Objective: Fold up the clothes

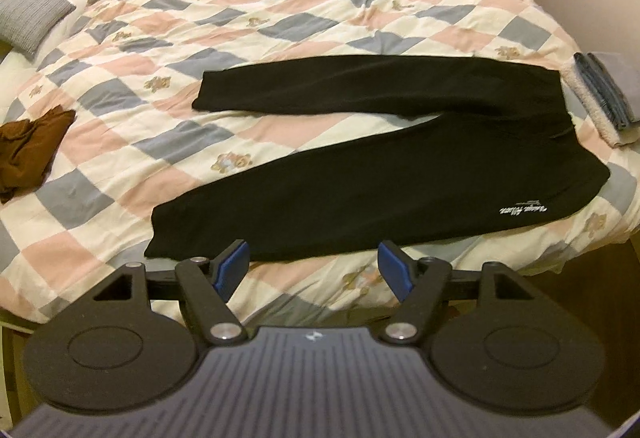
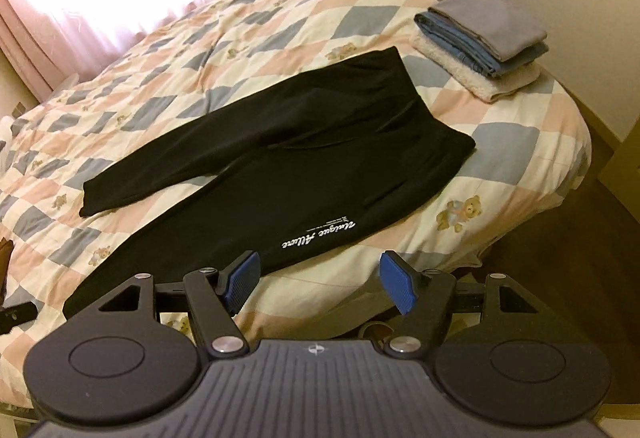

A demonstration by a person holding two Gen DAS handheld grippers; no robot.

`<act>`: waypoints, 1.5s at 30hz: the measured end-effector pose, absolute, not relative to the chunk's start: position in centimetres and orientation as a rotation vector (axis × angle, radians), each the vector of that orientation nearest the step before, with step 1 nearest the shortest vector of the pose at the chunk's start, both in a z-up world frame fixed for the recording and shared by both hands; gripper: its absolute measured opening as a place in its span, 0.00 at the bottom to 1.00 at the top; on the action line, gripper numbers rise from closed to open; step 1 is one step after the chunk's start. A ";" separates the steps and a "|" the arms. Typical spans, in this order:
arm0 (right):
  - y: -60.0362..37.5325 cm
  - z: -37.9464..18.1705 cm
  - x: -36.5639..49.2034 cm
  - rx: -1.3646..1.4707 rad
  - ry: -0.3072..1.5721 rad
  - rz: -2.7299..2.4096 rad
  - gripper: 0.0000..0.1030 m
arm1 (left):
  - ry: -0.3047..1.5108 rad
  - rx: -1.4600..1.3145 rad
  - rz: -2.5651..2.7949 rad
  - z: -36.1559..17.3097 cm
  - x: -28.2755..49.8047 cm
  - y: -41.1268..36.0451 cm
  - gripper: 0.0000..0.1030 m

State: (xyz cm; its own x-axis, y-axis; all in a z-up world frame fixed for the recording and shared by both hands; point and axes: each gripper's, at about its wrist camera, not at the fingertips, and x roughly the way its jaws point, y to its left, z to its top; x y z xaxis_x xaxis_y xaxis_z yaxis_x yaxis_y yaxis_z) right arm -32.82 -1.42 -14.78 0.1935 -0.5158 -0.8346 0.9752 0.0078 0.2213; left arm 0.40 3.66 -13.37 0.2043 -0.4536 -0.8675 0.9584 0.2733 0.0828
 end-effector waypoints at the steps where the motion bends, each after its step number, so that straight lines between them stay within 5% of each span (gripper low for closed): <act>1: -1.4 -14.8 -32.7 0.936 0.634 -1.292 0.68 | 0.849 0.737 -1.117 -13.4 0.5 3.9 0.66; 24: -3.2 -18.0 -35.9 1.020 0.718 -1.364 0.69 | 0.934 0.743 -1.007 -19.1 7.0 0.2 0.66; 45: -33.2 -24.3 -37.4 0.886 0.984 -1.081 0.73 | 1.028 0.783 -0.897 -24.2 4.2 -19.0 0.71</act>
